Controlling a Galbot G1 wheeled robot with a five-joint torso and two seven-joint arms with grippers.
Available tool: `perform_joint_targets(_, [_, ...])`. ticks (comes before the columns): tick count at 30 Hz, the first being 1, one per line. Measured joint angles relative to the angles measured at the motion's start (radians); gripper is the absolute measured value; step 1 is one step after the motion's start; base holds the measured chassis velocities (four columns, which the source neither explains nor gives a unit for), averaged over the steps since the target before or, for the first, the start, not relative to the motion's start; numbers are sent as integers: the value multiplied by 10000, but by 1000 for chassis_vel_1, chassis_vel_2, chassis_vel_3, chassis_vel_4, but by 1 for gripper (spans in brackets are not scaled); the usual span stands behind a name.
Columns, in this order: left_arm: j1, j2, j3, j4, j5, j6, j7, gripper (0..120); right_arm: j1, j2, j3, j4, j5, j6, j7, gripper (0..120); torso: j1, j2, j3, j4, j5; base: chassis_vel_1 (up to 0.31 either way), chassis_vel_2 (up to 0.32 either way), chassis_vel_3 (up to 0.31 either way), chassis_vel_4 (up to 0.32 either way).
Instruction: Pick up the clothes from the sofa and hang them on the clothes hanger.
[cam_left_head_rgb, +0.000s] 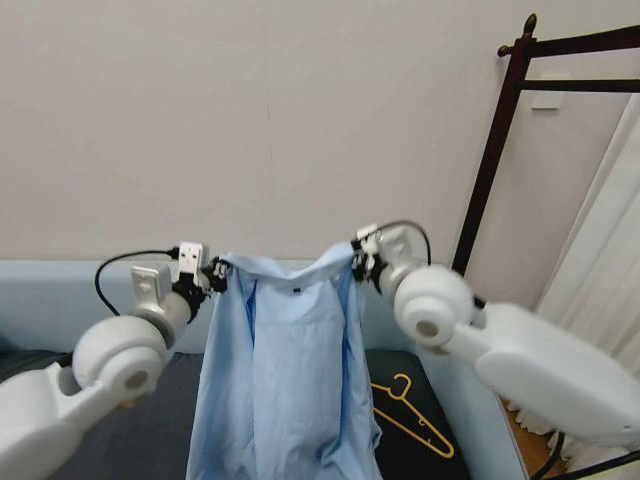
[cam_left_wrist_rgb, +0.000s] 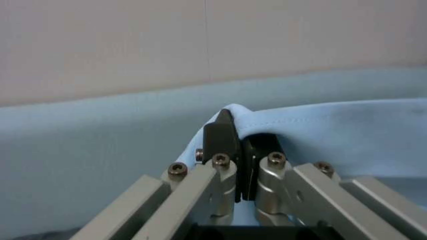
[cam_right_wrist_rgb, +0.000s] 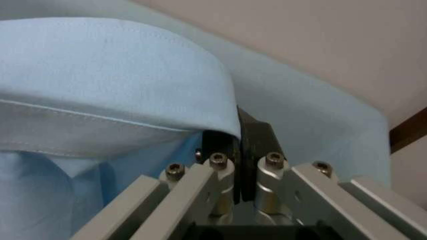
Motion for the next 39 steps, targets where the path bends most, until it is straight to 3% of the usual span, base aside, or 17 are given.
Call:
perform_joint_targets(2, [-46, -187, 200, 316, 238, -55, 44, 0, -162, 264, 48, -353, -225, 5, -107, 0, -1, -2, 1, 4, -2, 0, 0, 0, 0])
perform_joint_targets(5, [-295, -1107, 785, 2033, 1130, -241, 147, 0, -677, 1437, 479, -2199, -1307, 30, -672, 0, 0, -1, 0, 4, -3, 0, 0, 0, 0])
perform_joint_targets(6, [-295, -1107, 785, 2033, 1130, -241, 147, 0, -677, 1437, 479, -2199, -1307, 30, -672, 0, 0, -1, 0, 4, -3, 0, 0, 0, 0])
perform_joint_targets(9, [-372, -1678, 944, 3152, 1654, -378, 144, 0, -904, 2275, 870, -3711, -1955, 411, -1058, 0, 1, -2, 1, 2, -3, 0, 0, 0, 0])
perform_joint_targets(14, [-372, -2078, 990, 3735, 1914, -481, 47, 0, -1011, 2906, 1290, -4705, -2205, 656, -1195, 0, 0, -1, -2, 5, -2, 0, 0, 0, 0])
perform_joint_targets(18, [-290, -2453, 1351, 4113, 2016, -517, 36, 0, -1347, 2929, 1381, -5101, -2306, 738, -1371, 0, 0, -1, -2, 10, -1, 0, 0, 0, 0])
perform_joint_targets(23, [-358, -3228, 1869, 4946, 2390, -665, 197, 0, -2045, 2718, 1618, -5229, -2662, 845, -1807, 0, 0, -1, -2, -11, -1, 0, 0, 0, 0])
perform_joint_targets(26, [-369, -3570, 1965, 5356, 2468, -713, 235, 0, -2342, 2778, 1708, -5474, -3054, 923, -2193, 0, -1, 0, -2, 2, 0, 0, 0, 0, 0])
perform_joint_targets(31, [-410, -3680, 2013, 5429, 2428, -713, 224, 0, -2487, 2774, 1849, -5634, -3332, 1115, -2560, 0, -1, 0, -2, 5, 1, 0, 0, 0, 0])
perform_joint_targets(39, [-549, -3672, 2069, 5439, 2035, -567, 210, 0, -2343, 2685, 2129, -5673, -3754, 932, -3131, 27, -2, 1, -3, 7, 0, 0, 0, 0, 0])
